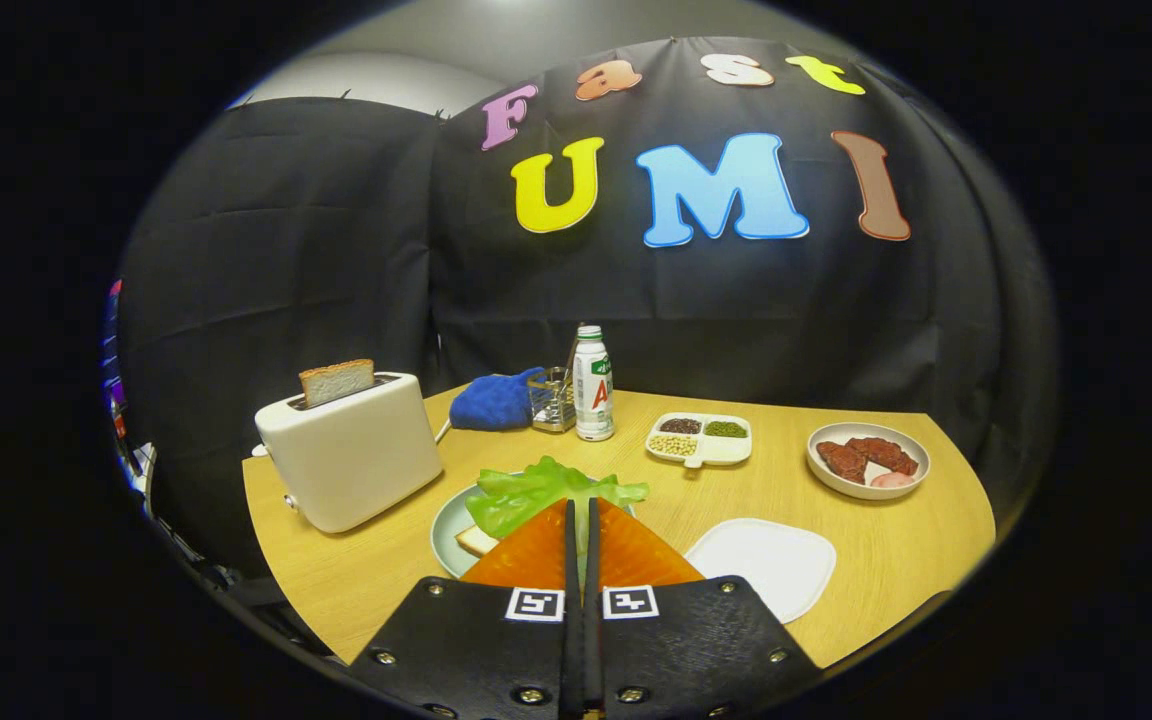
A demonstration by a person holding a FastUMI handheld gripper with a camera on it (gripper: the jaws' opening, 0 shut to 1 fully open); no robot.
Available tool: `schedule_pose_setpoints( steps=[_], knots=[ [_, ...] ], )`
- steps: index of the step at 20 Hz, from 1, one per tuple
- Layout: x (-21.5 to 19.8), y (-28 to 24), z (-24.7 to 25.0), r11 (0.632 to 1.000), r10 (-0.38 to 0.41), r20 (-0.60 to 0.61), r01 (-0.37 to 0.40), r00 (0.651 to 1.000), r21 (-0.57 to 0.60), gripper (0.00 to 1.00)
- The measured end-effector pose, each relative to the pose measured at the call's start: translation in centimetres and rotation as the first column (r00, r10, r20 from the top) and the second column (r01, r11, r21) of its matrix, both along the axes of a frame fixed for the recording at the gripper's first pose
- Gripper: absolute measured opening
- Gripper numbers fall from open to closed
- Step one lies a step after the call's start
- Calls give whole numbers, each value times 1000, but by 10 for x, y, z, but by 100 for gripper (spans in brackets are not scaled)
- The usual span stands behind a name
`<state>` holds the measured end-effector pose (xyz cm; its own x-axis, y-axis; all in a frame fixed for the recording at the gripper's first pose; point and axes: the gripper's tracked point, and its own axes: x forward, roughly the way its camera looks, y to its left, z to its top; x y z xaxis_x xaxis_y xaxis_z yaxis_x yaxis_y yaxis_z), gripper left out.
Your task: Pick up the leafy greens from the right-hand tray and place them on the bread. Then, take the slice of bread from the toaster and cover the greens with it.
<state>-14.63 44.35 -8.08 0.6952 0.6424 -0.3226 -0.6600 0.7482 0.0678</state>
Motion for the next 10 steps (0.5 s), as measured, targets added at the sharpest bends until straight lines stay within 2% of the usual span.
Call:
schedule_pose_setpoints(
  steps=[10],
  knots=[
    [8,45,-27,999,36,-41,-36,999,-2,0]
  ],
)
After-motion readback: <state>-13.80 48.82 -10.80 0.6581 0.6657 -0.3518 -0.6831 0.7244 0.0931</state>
